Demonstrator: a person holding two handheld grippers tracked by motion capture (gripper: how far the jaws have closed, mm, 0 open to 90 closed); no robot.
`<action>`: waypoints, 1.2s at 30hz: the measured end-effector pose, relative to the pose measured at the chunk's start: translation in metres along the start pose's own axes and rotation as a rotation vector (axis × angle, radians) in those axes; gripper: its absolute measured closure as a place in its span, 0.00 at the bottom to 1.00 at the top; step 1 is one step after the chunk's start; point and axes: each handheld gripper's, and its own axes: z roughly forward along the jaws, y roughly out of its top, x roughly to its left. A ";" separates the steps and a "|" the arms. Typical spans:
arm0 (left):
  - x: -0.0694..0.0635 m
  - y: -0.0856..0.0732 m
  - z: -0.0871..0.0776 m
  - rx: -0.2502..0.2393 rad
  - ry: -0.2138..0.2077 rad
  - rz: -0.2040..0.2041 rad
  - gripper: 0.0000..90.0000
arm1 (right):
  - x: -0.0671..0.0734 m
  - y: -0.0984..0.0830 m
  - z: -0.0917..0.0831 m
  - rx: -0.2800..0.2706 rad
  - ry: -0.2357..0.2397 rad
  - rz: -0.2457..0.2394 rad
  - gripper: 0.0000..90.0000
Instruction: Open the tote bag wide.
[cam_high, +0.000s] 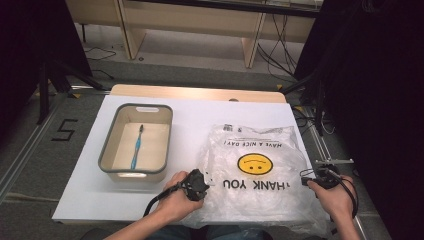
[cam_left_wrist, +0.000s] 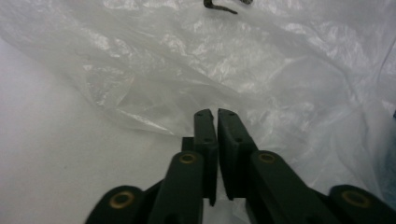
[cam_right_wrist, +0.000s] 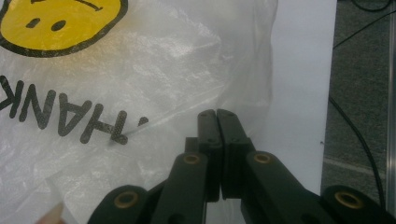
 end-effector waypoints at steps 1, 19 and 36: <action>0.003 0.002 -0.001 -0.018 0.004 -0.031 0.99 | 0.001 0.001 0.000 -0.001 0.006 0.008 1.00; 0.059 0.048 -0.009 -0.130 0.202 -0.149 0.99 | 0.009 0.009 0.000 -0.110 0.062 0.084 1.00; 0.103 0.068 0.010 -0.130 0.351 -0.243 0.94 | 0.028 0.011 0.012 -0.116 0.121 0.094 0.99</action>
